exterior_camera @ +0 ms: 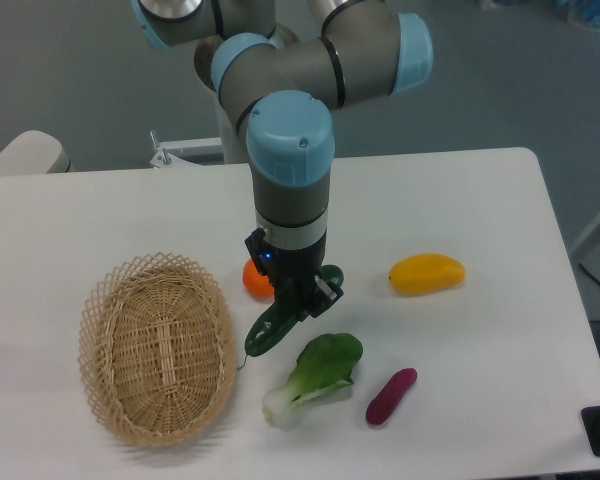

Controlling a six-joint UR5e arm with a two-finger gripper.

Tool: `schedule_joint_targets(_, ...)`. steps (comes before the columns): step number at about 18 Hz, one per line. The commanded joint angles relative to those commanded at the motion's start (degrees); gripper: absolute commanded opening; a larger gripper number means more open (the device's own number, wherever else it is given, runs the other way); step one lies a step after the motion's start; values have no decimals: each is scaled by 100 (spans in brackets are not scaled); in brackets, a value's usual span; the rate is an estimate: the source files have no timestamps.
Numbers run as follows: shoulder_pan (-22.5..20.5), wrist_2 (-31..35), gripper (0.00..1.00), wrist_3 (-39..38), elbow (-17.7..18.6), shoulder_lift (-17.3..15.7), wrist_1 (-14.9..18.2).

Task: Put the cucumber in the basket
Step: 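Lift the green cucumber with the gripper and carry it toward the wicker basket, then lower the held cucumber into the wicker basket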

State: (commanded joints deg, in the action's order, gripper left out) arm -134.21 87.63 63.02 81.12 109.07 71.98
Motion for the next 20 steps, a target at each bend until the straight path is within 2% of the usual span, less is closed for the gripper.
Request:
schedule_joint_targets(4,53,-105,18,-176,-18,-35,26)
schedule_joint_targets(8,281,-105,18,-605,132,-114,53)
schedule_joint_targets(12,781,-88,18,-1457,175,-123,53)
schedule_joint_targets(17,1519,-88,18,-2757,509,-211,9)
schedule_joint_targets(20,1783,-114,18,-3653,676,-36,-17)
